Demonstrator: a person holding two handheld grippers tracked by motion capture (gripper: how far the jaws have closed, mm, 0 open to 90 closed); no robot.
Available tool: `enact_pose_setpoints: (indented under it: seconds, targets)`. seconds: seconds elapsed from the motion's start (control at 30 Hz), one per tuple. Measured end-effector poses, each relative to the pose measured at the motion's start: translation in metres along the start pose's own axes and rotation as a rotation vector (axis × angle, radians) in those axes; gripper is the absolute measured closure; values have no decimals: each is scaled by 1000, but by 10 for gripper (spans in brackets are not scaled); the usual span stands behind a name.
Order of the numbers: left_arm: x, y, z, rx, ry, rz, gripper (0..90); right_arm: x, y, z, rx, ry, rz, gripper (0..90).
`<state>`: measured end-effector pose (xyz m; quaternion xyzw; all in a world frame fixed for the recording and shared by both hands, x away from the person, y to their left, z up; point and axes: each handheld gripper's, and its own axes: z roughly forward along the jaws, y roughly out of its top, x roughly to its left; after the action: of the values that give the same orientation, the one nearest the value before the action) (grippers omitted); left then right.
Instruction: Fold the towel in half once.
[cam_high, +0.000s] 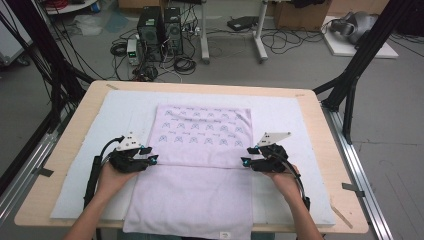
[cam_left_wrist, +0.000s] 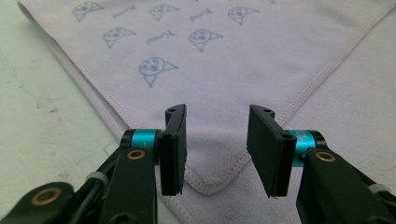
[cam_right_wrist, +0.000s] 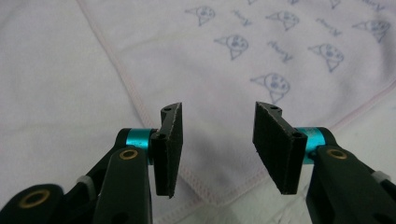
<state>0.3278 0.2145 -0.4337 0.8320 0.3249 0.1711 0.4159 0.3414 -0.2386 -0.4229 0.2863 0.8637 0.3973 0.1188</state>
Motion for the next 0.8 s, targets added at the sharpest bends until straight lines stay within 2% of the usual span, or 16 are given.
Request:
enact_pose_setpoints:
  seconds: [0.17, 0.2, 0.33, 0.37, 0.57, 0.63, 0.73, 0.8]
  targets:
    - [1, -5, 7, 43, -4, 1, 626, -1, -6, 7, 39, 0, 3, 533]
    - [1, -5, 9, 58, 5, 7, 629, -1, -6, 8, 43, -1, -3, 540]
    - [-3, -4, 11, 66, 35, 22, 652, 1, -8, 17, 86, -6, -19, 593]
    - [-4, -4, 11, 65, 31, 20, 667, 0, -8, 17, 83, 2, -7, 618]
    - [-5, -2, 11, 78, 27, 21, 841, -1, -7, 17, 83, 41, -22, 802]
    - [-4, -2, 10, 82, 28, 18, 863, -1, -6, 16, 81, 37, -28, 853]
    - [-3, -1, 6, 70, 26, 7, 876, -2, -6, 13, 62, 39, -30, 865]
    - [-2, 0, 3, 52, 18, -17, 878, -2, -5, 10, 49, 42, -27, 865]
